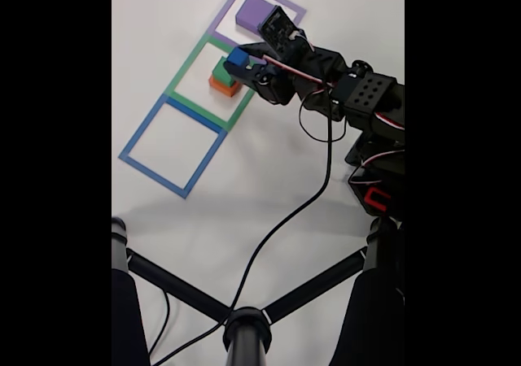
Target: Tower of hanoi
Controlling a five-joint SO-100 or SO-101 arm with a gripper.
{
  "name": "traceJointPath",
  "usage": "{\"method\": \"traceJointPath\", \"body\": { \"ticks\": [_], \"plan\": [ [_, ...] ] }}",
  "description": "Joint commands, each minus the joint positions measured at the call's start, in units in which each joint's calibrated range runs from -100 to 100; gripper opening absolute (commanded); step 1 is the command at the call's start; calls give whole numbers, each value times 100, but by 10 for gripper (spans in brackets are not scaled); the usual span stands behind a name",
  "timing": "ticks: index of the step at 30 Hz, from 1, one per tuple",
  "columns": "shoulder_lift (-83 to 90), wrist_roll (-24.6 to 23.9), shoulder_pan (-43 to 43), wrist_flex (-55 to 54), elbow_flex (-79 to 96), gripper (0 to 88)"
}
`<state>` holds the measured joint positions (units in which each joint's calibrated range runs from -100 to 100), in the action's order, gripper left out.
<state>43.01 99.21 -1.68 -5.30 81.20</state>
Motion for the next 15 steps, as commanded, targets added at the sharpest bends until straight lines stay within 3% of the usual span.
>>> {"method": "traceJointPath", "body": {
  "ticks": [1, 9, 15],
  "plan": [
    [-664, 79, 111, -1271, 81, 10],
    [-2034, 79, 149, -2858, 90, 9],
    [-2651, 79, 103, -3457, 53, 8]
  ]
}}
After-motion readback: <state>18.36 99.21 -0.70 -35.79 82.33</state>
